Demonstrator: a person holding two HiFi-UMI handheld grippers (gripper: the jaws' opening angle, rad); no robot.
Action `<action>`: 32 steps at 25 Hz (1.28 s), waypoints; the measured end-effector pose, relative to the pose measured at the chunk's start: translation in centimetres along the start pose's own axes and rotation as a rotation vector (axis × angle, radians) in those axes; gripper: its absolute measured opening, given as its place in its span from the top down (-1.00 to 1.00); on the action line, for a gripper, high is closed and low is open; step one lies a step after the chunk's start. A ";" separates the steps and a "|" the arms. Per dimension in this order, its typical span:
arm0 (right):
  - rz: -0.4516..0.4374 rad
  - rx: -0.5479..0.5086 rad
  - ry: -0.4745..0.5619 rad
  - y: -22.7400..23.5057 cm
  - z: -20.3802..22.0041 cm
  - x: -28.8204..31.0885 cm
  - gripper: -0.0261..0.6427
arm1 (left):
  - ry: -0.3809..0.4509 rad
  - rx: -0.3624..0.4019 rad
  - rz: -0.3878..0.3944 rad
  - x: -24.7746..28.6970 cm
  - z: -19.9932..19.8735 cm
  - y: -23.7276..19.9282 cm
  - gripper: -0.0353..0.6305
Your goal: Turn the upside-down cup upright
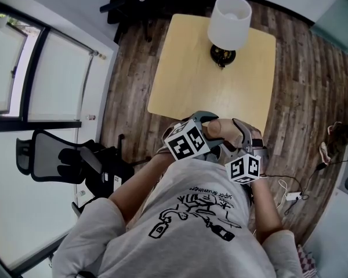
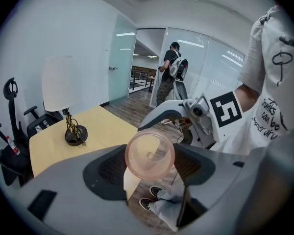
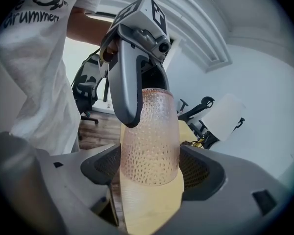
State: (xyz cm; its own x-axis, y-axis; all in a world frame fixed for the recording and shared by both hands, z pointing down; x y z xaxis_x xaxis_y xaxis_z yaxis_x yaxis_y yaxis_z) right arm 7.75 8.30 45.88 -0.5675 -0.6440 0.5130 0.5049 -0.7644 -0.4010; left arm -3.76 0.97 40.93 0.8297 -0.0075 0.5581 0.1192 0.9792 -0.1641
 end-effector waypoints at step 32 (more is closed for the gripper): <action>-0.021 0.228 0.022 0.4 4.0 2.6 -0.10 | 0.224 -0.095 -0.058 2.2 2.0 -1.1 0.05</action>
State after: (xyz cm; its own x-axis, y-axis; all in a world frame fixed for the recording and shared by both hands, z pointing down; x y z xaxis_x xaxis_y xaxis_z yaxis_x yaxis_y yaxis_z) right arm 9.07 6.49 50.07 -0.5924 -0.6303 0.5018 0.6253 -0.7524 -0.2071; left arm -3.17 0.30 43.95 0.9190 -0.1187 0.3761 0.2124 0.9525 -0.2182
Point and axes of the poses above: the fingertips, and each gripper's own axes: x forward along the fingers, y to its right, z out of its underside, the point moved 10 cm from there along -x, backward along the fingers, and after that the axes turned 10 degrees about y, right-handed, at the moved point
